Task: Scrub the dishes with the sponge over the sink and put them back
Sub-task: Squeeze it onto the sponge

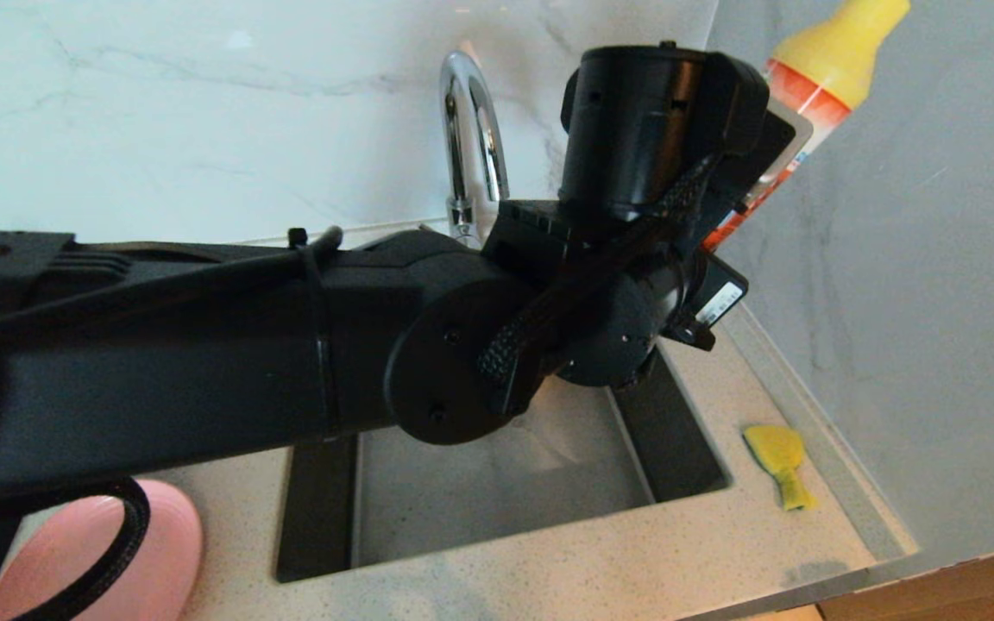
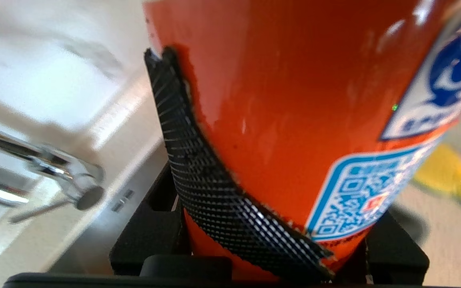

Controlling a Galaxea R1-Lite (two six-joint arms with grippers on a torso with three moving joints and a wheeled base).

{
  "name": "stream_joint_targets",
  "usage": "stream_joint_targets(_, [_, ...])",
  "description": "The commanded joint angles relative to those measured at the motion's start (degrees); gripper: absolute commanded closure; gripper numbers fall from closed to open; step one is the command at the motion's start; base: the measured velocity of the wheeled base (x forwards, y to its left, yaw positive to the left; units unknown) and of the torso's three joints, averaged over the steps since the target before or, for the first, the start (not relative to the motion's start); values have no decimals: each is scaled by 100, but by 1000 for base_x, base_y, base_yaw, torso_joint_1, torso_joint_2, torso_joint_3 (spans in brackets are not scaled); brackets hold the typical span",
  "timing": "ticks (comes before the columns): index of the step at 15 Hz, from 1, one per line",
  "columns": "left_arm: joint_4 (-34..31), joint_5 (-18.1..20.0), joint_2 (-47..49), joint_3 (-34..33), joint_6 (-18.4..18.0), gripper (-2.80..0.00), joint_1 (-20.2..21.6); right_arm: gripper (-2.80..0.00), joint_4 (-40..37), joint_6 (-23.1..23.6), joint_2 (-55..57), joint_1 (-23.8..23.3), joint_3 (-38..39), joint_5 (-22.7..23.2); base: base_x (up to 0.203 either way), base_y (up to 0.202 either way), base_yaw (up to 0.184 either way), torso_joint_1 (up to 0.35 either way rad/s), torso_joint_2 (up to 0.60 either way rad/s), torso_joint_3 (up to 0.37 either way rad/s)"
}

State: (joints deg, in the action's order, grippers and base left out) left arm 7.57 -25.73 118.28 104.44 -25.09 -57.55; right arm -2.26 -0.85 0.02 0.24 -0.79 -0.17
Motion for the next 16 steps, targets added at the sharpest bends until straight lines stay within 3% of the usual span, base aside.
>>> stream_joint_targets(1, [-1,-60,90,-256,-84,0,-19,0,-3,-3,-11,2,0,-1,0,0,0,0,0,0])
stream_joint_targets(5, [4,-98,87,-671,-317,0,-19,0,-3,-3,-11,2,0,-1,0,0,0,0,0,0])
stream_joint_targets(16, [374,-282,794,-977,-636,0,-81,0,-3,-3,-11,2,0,-1,0,0,0,0,0,0])
